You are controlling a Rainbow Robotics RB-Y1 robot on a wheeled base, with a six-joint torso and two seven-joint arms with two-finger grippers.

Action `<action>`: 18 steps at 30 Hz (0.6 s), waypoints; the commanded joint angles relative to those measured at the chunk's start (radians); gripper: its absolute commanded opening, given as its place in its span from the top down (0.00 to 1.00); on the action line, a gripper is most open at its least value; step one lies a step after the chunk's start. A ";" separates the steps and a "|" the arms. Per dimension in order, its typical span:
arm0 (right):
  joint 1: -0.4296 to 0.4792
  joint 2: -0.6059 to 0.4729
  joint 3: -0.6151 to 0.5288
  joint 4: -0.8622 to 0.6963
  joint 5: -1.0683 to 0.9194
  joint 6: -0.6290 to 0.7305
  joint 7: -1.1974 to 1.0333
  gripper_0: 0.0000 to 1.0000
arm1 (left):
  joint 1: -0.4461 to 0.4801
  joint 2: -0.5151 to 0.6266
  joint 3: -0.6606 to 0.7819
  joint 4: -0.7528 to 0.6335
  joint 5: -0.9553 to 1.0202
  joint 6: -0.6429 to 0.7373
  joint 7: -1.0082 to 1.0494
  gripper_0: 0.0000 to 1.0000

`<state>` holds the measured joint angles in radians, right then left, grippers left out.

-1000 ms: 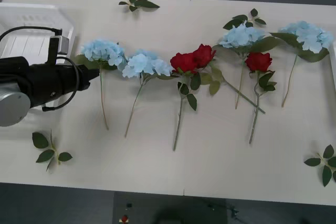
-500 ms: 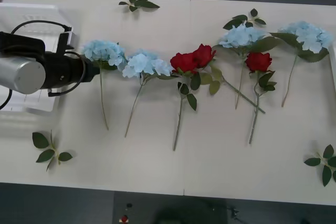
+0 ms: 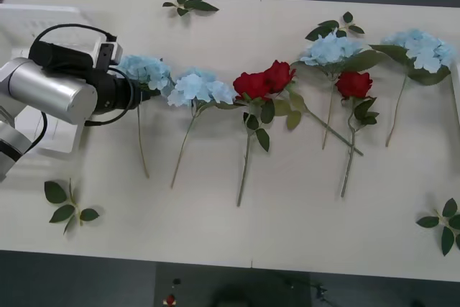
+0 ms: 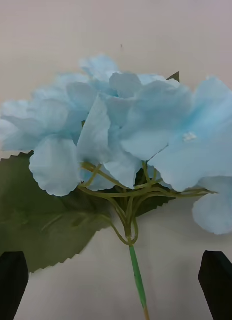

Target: Put the red flowers into the right box and the blue flowers into the left box

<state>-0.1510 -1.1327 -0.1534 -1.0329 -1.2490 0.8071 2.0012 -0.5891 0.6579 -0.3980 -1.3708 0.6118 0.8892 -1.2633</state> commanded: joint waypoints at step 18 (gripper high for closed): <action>-0.076 -0.002 -0.009 0.024 0.002 0.007 -0.047 0.00 | -0.034 -0.089 -0.030 0.091 -0.112 -0.001 0.004 0.04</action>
<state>-0.2006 -1.1219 -0.1534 -1.0000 -1.2345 0.8080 1.9941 -0.5891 0.5740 -0.4344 -1.2695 0.5189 0.8892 -1.2633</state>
